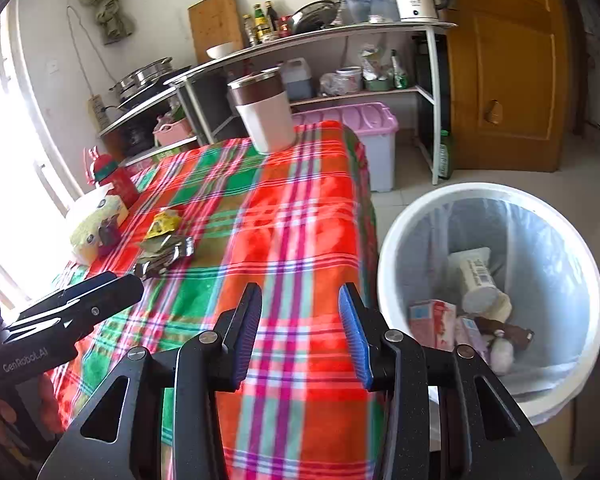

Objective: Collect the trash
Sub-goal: 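Move both open grippers back over the table, then grasp the remaining brown chocolate wrapper with the right gripper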

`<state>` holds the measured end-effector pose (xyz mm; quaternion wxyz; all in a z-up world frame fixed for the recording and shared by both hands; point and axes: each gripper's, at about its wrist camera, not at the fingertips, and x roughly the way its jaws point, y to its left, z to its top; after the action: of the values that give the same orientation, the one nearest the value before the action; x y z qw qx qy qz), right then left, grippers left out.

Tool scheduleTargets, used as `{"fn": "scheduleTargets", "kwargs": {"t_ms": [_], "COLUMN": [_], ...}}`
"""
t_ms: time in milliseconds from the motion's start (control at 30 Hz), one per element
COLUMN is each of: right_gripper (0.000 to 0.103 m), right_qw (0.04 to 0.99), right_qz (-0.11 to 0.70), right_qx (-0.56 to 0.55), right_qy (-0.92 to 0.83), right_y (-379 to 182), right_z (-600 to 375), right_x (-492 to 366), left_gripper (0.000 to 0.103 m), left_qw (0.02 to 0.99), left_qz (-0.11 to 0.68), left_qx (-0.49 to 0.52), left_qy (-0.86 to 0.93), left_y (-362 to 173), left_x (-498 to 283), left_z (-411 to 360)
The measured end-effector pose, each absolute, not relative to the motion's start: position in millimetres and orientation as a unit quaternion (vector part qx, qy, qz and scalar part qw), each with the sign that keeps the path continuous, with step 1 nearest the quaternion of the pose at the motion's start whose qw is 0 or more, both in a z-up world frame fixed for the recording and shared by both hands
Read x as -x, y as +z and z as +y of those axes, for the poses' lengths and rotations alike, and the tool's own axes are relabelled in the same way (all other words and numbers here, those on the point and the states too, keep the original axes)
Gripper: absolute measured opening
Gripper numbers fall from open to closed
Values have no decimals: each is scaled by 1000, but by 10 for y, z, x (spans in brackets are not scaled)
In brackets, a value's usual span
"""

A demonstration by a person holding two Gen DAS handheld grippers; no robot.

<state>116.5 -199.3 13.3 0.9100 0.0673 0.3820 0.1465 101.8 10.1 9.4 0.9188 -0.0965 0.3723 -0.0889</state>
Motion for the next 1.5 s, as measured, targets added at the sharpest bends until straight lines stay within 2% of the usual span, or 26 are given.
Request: {"fn": "scheduleTargets", "kwargs": {"t_ms": [667, 867, 1500], "right_gripper": [42, 48, 48], "right_qw": [885, 872, 869], "right_qz": [410, 427, 443], "right_qx": [-7, -22, -39], "right_qy": [220, 240, 215], "right_y": [-14, -82, -228], "right_z": [-989, -757, -374], "right_x": [-1475, -1661, -2024], "left_gripper": [67, 67, 67], "left_qw": [917, 917, 918], "left_qz": [371, 371, 375], "left_qx": [149, 147, 118], "left_qy": [14, 25, 54], "left_y": [-62, -89, -149], "left_x": [-1112, -1281, -1827], "left_z": [1321, 1526, 1727]}}
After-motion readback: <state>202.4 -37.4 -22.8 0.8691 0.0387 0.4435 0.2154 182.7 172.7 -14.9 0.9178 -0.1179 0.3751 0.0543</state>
